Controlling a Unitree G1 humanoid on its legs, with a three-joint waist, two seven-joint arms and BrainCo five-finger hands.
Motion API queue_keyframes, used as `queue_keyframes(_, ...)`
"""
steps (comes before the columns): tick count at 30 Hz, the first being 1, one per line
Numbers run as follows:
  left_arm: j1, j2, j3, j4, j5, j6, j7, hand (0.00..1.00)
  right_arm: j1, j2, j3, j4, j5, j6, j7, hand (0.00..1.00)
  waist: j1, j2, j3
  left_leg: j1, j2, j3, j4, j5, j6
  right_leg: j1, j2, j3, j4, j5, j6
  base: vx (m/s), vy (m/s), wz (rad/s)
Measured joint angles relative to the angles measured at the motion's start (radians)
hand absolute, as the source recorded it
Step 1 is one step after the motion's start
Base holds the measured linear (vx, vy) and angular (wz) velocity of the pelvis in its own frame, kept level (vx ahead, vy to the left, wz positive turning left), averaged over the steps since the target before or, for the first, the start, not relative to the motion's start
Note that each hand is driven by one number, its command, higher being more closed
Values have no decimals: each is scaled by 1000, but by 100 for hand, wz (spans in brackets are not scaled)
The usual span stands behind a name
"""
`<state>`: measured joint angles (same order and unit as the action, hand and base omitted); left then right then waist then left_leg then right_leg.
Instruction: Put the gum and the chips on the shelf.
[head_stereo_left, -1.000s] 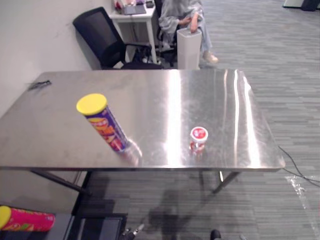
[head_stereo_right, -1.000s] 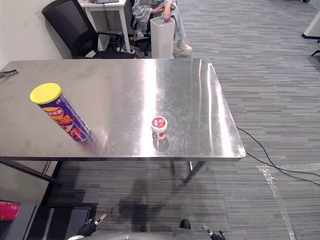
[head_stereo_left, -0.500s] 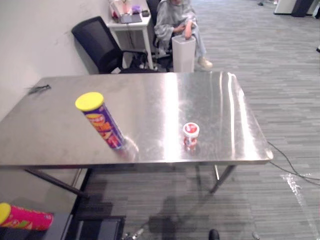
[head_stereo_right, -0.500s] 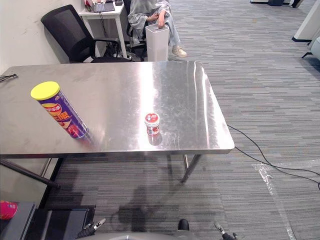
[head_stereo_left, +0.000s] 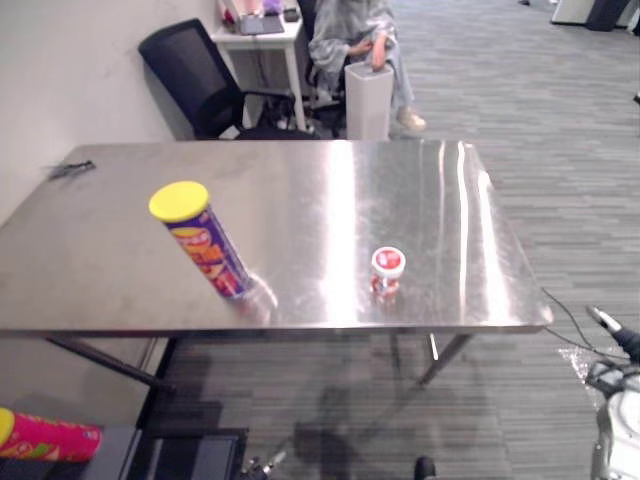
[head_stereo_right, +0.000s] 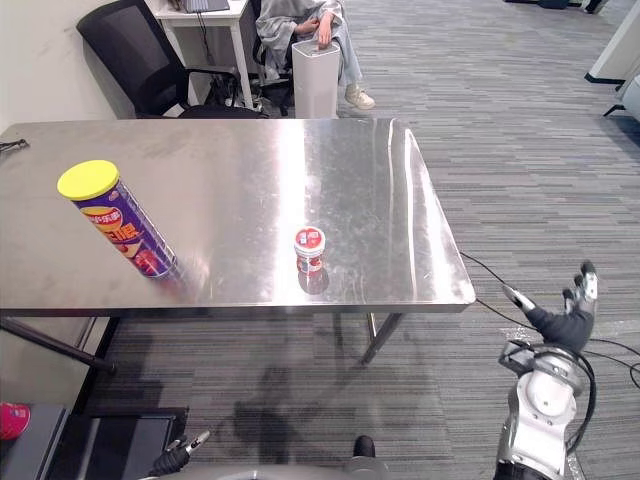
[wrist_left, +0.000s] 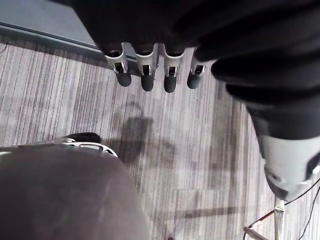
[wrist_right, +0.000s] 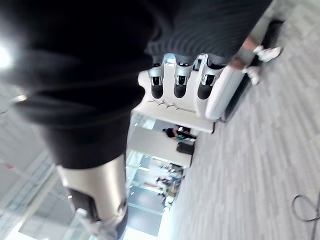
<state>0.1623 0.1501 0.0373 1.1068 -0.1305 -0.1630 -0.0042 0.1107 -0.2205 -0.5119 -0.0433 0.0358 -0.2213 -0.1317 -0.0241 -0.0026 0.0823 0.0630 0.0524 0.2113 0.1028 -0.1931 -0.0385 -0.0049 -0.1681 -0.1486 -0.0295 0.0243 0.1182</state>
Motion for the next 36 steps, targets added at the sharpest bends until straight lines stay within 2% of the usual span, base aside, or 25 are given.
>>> queue_keyframes(5, 21, 2, 1, -12, 25, 0, -2, 0, 28, -56, 169, -147, 5, -40, 111, 0, 2, -6, -24, -25, -2, -32, 17, -1, 1, 2, -6, -31, 1, 0, 0, -63, -14, 17)
queue_keyframes(9, 34, 3, 0, -12, 25, 1, -2, 0, 24, -68, 278, -146, 50, -47, 172, 0, 24, -9, -27, -27, -3, -38, 20, 0, 2, 9, -8, -37, 0, 0, 0, -21, -4, 7)
queue_keyframes(13, 41, 4, -1, -10, 25, 3, -2, 0, -8, -99, 411, -95, 65, -45, 227, 0, 26, -10, -34, -42, -9, -59, 19, 6, 6, 8, -11, -57, -5, 0, 0, 15, 4, 14)
queue_keyframes(21, 34, 9, -21, -10, 24, 13, -1, 0, -157, -122, 601, 128, 85, -22, 246, 0, 52, -10, -37, -44, -13, -84, 5, 21, 4, 18, -10, -82, -22, 2, -1, 27, -8, 10)
queue_keyframes(24, 34, 10, -33, -10, 24, 13, 0, 0, -203, -114, 631, 198, 85, 0, 242, 0, 56, -9, -36, -44, -14, -90, 4, 23, 3, 26, -9, -91, -25, 2, -1, 1, -2, 10)
queue_keyframes(28, 34, 10, -34, -6, 24, 14, 2, 0, -253, -108, 682, 249, 84, 5, 223, 0, 56, -7, -35, -44, -14, -90, 1, 26, 2, 25, -8, -91, -27, 4, -3, 0, 0, 0)
queue_keyframes(36, 30, 9, -35, -3, 24, 20, 19, 0, -329, -34, 688, 332, 84, 19, 180, 0, 59, -6, -23, -40, -18, -89, -27, 42, 2, 20, -6, -89, -39, 12, -6, 0, 0, 0)
